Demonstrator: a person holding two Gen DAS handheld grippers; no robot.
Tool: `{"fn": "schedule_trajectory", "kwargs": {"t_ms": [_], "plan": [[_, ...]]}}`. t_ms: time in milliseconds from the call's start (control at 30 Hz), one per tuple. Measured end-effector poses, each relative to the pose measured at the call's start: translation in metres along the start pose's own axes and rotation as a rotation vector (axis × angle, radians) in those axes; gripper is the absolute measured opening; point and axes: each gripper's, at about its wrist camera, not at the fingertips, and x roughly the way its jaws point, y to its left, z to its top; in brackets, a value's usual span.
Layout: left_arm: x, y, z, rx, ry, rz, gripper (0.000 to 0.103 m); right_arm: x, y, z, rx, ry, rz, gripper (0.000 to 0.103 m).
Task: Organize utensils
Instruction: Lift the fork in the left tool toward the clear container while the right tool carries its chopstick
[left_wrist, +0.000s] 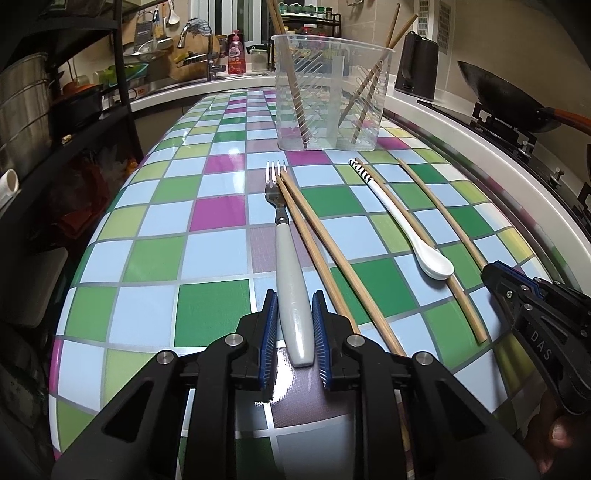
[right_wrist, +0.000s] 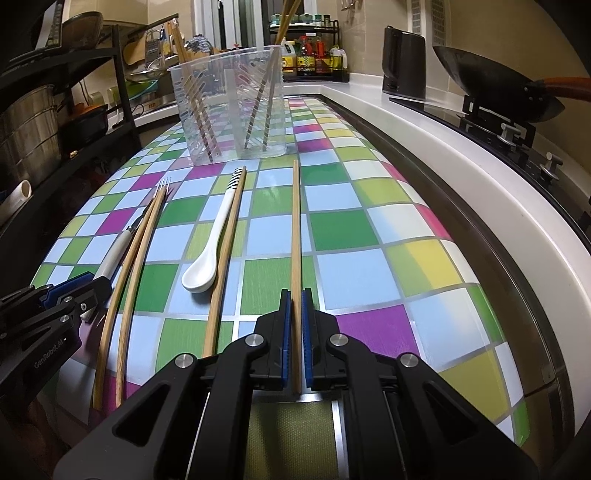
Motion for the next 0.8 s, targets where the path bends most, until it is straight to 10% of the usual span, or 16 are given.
{"fn": "schedule_trajectory", "kwargs": {"t_ms": [800], "plan": [[-0.038, -0.001, 0.033, 0.088, -0.103, -0.018, 0.018, -0.038, -0.010, 0.044, 0.013, -0.079, 0.051, 0.006]]}}
